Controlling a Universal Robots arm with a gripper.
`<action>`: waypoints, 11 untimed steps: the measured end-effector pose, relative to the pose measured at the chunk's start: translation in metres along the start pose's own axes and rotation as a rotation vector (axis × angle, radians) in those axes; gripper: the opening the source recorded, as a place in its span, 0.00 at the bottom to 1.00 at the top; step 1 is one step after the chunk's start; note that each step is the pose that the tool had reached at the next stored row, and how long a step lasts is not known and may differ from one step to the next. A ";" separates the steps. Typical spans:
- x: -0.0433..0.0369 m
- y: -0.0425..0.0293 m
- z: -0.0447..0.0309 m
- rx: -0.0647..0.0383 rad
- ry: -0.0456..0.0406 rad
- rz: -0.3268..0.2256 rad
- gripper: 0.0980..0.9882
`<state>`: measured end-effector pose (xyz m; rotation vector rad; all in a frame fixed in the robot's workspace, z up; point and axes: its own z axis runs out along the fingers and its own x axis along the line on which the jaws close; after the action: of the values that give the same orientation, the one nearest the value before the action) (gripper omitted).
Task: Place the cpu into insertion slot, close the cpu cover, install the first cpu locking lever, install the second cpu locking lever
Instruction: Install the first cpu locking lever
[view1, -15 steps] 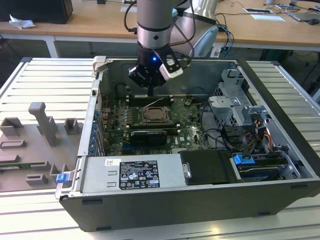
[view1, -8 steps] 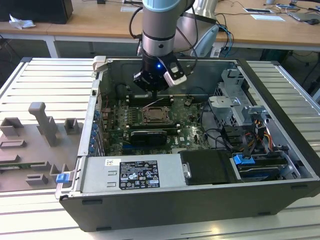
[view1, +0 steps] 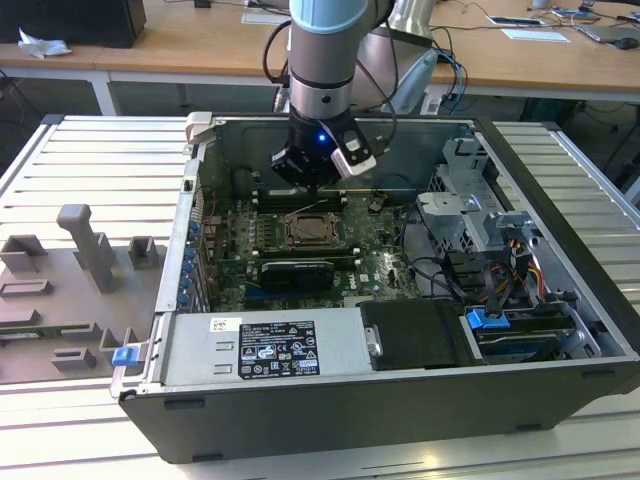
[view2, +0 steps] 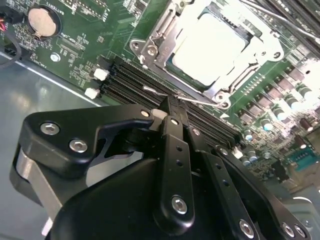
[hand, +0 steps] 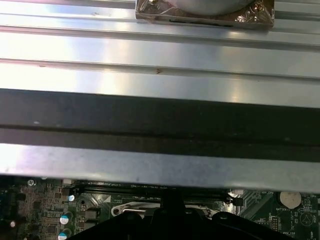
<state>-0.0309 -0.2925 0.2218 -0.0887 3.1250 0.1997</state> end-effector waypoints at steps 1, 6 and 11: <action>-0.0011 -0.0002 0.0006 0.000 0.0002 0.000 0.01; -0.0069 -0.0010 0.0048 0.000 0.0004 0.000 0.01; -0.0110 -0.0021 0.0133 0.000 0.0008 0.000 0.01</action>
<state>-0.0197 -0.2923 0.2084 -0.0886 3.1259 0.1996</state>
